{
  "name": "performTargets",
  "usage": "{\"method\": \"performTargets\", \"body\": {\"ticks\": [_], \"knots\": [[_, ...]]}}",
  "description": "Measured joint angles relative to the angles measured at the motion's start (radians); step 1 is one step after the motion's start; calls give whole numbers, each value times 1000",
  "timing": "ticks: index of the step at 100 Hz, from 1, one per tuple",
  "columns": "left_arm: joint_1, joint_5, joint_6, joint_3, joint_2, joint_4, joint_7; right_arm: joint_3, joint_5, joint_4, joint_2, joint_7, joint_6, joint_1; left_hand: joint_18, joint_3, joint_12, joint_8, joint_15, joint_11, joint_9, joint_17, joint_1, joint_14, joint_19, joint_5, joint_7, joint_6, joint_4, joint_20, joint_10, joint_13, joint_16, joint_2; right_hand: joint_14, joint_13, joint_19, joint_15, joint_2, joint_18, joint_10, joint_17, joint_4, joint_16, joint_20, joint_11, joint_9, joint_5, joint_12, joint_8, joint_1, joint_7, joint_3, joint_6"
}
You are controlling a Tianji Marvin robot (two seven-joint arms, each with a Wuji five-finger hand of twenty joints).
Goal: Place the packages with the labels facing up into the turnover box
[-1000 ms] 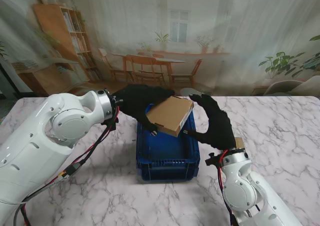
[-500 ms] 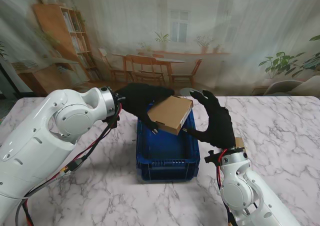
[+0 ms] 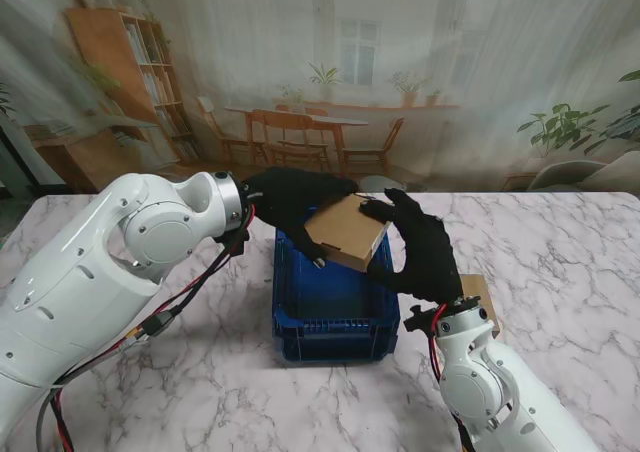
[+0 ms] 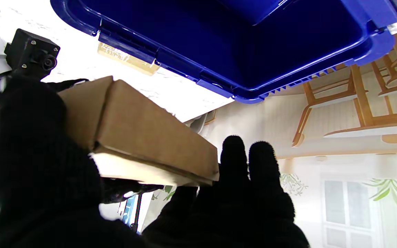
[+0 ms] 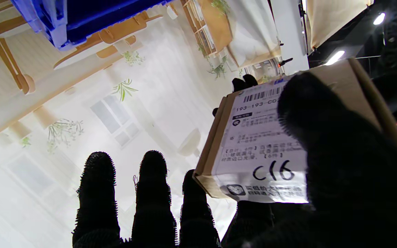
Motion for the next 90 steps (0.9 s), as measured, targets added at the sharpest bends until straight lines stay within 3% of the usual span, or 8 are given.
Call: {"method": "performTargets", "body": {"ticks": [15,31,43,48,52,67,78,90], "knots": [[-20,-9,6,30,-1,19,1,-10,-6,9,-1,-17,-8,12,0,0,0,-3,0,0,1,0,0,0,0,6,0,0,0,0,1,0,-1,0,-25,0,0,0,0,0,-64,-2,0,-8,-12,71,11,106,28,112,-1,88,67,-11],[-35,-29,16,55,-5,43,4,-24,16,21,-7,-33,-13,27,1,0,-8,-3,0,-1,10,0,0,1,0,13,0,0,0,0,4,0,-1,0,-75,42,7,2,3,-2,-181,-2,-26,-8,-23,139,234,205,61,180,4,162,108,-11],[-43,-39,19,73,-7,55,10,-29,41,27,-13,-43,-18,34,9,0,-10,-3,0,-1,24,0,0,6,0,32,16,0,0,0,4,0,-10,0,-98,121,27,49,1,-2,-181,7,-142,6,-36,139,343,262,68,128,30,257,87,-29],[-46,-41,20,80,-8,58,11,-30,47,30,-16,-48,-21,36,12,0,-22,-3,0,1,32,-4,4,12,0,47,28,-6,-15,0,-9,0,-37,9,-107,157,40,81,1,-2,-169,15,-146,24,-37,139,387,278,81,104,46,305,65,-38],[-49,-42,21,85,-8,60,12,-30,50,32,-18,-53,-22,36,23,70,-32,-2,-20,44,64,-13,98,23,0,90,73,-59,-26,0,-58,-3,-72,83,-93,164,51,103,14,-3,-165,29,-147,41,-37,191,476,304,118,95,58,334,51,-39],[-52,-57,48,86,-8,63,-11,-18,80,36,-25,-64,-44,32,61,57,-224,-123,-77,-92,0,-72,119,68,-78,90,3,-66,-99,-2,-21,-75,-182,180,-70,269,178,198,9,-2,-143,160,-175,120,-14,201,587,351,189,42,63,354,13,-37],[-38,-69,60,59,-11,64,-7,-11,84,44,-27,-77,-78,30,69,54,-281,-160,-96,-131,-14,-93,119,83,-116,88,-20,-68,-100,-23,-11,-108,-224,195,-87,422,256,259,1,-2,-102,260,-186,152,13,226,712,385,237,38,52,373,4,-12],[6,-58,62,5,-21,62,62,-13,84,43,-29,-87,-68,30,76,60,-300,-177,-102,-143,-14,-105,121,92,-139,88,-22,-73,-99,-36,-11,-131,-254,301,-109,519,313,316,1,-4,-68,321,-193,181,26,284,810,409,265,37,49,406,-31,55]]}}
